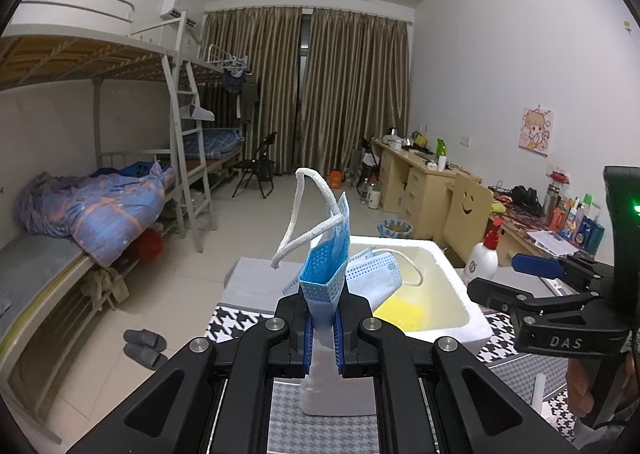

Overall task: Organize soft objects
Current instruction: 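Open the left tool to drop the blue mask into the foam box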

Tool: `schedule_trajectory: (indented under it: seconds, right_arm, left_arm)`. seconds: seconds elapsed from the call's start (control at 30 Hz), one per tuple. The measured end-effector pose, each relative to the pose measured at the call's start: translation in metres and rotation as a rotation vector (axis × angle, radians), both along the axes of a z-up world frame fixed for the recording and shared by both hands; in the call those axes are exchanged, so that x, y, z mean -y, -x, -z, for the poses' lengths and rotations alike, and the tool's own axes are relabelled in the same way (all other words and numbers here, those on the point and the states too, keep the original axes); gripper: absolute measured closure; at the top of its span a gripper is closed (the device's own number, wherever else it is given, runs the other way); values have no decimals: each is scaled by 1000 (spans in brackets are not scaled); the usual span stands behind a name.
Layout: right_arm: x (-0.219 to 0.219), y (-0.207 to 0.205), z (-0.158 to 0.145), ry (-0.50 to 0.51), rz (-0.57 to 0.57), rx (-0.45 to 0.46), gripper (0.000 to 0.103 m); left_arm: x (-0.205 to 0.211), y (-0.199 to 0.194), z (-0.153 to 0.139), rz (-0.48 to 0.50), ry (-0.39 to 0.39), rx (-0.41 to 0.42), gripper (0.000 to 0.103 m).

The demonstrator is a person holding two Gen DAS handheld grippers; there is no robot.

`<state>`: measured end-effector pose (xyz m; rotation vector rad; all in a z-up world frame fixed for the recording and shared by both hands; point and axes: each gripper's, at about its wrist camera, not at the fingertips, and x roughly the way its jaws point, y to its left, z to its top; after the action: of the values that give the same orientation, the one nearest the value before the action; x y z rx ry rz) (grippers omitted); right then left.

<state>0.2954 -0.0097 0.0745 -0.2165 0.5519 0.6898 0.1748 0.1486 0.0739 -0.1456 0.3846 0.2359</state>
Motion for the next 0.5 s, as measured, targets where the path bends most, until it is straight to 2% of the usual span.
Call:
schedule_trajectory:
  seconds: [0.5]
  right_arm:
    - [35, 4, 4, -9, 24, 20, 13]
  left_arm:
    - [20, -36, 1, 65, -6, -48, 94]
